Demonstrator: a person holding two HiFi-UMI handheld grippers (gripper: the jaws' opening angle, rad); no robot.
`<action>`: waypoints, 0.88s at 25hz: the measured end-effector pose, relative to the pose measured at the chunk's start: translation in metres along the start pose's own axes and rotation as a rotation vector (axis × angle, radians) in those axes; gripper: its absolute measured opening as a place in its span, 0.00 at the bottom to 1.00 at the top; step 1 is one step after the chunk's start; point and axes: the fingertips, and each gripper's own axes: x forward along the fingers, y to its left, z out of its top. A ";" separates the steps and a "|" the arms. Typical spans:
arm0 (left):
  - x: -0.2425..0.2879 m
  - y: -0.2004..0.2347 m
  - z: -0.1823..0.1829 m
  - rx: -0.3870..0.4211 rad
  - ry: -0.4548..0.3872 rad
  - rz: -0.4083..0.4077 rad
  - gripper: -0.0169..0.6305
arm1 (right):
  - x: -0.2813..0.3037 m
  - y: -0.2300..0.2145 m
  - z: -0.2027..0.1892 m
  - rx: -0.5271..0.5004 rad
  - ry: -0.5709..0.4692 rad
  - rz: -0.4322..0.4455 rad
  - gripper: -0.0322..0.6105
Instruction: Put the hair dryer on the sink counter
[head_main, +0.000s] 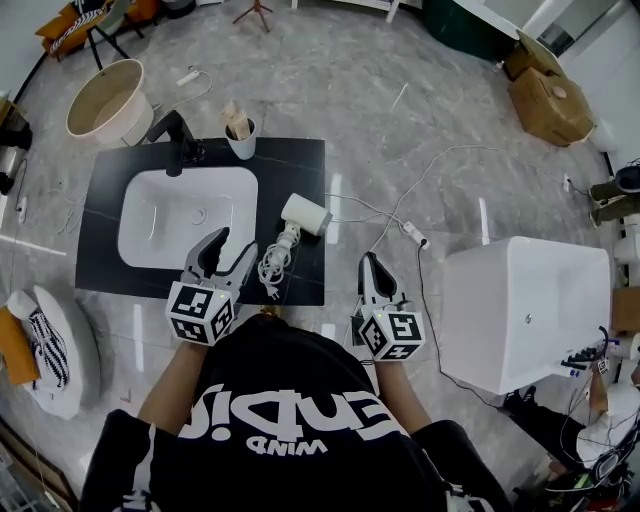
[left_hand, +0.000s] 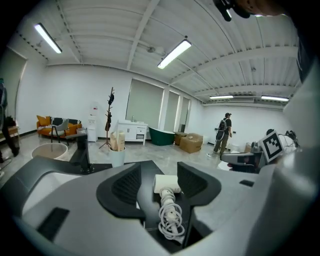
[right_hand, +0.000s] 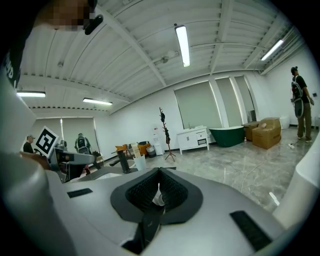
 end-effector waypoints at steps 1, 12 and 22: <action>-0.005 0.003 0.001 0.007 -0.024 0.016 0.36 | -0.001 0.001 0.001 -0.009 -0.007 0.002 0.09; -0.022 0.023 -0.004 -0.018 -0.163 0.106 0.04 | 0.002 0.011 -0.001 -0.063 -0.041 0.007 0.09; -0.016 0.030 -0.010 -0.022 -0.167 0.131 0.04 | 0.008 0.015 0.000 -0.073 -0.053 0.015 0.09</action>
